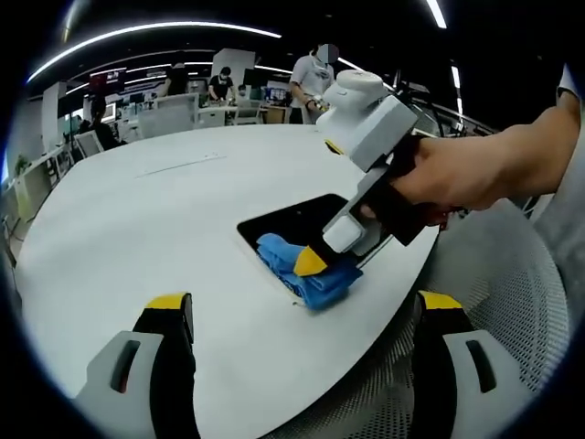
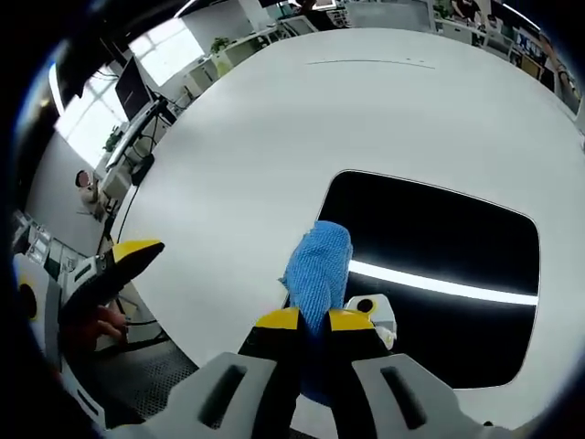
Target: Wipe the mirror surface with the cleaning cloth until all visible marks leave the cleaned area.
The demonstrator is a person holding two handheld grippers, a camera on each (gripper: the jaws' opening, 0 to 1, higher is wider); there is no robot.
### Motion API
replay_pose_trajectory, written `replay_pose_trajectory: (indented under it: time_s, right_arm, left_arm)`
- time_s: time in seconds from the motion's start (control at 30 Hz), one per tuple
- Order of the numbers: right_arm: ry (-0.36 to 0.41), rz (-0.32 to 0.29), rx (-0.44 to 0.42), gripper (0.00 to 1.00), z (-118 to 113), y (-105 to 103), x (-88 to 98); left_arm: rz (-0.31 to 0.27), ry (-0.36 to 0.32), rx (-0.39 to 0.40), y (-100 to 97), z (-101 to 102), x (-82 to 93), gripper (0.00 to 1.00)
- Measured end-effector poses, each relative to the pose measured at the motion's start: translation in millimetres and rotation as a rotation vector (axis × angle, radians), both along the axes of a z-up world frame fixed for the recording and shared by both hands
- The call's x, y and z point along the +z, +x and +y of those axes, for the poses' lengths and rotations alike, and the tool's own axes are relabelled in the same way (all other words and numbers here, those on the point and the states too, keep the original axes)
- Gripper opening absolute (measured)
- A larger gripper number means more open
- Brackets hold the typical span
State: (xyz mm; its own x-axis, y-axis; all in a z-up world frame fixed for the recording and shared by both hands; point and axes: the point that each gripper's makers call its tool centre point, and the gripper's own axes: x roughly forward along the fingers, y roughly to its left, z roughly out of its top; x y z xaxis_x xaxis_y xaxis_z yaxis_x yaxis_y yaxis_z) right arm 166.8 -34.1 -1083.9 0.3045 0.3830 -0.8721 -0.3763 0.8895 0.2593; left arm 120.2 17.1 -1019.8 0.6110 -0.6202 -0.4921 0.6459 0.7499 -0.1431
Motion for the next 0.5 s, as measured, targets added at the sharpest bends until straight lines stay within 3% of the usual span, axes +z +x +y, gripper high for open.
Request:
replay_pose_trajectory:
  time_s: [0.5]
  right_arm:
    - [0.001,0.001,0.014,0.03,-1.6,0.5,0.6]
  left_arm:
    - [0.000,-0.004,0.014,2.2,2.3,-1.4,0.99]
